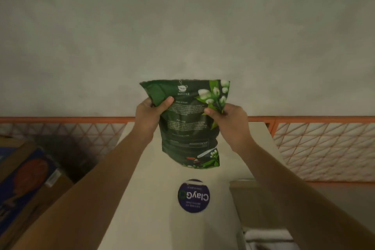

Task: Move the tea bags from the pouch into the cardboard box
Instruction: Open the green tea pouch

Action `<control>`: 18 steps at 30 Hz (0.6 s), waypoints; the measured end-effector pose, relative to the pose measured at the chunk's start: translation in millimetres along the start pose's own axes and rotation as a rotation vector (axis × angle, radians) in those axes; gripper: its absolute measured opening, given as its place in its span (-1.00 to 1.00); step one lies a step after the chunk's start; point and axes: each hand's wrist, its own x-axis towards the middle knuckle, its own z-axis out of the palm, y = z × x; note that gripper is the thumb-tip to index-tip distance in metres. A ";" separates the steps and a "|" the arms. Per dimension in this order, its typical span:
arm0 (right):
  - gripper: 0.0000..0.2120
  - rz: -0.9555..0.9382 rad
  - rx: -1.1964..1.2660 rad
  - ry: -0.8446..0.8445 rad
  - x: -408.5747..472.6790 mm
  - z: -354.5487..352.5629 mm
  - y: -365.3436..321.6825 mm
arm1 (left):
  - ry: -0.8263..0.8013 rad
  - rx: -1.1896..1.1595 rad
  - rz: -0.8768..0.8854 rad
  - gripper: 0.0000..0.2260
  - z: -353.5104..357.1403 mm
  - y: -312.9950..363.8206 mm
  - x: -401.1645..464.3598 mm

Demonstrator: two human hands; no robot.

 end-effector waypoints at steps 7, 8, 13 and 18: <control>-0.87 0.069 -0.107 -0.091 -78.8 9.7 51.7 | 0.049 0.078 -0.130 -0.93 -28.3 -58.1 -70.9; -0.85 0.077 -0.141 -0.101 -87.4 11.8 58.3 | 0.053 0.095 -0.139 -0.94 -30.4 -64.5 -78.4; -0.77 0.208 -0.118 -0.157 -122.0 22.5 79.3 | 0.079 0.096 -0.241 -0.93 -40.5 -84.8 -110.4; -0.77 0.262 -0.059 -0.245 -154.1 27.3 83.1 | 0.106 0.145 -0.293 -0.81 -53.5 -97.0 -132.0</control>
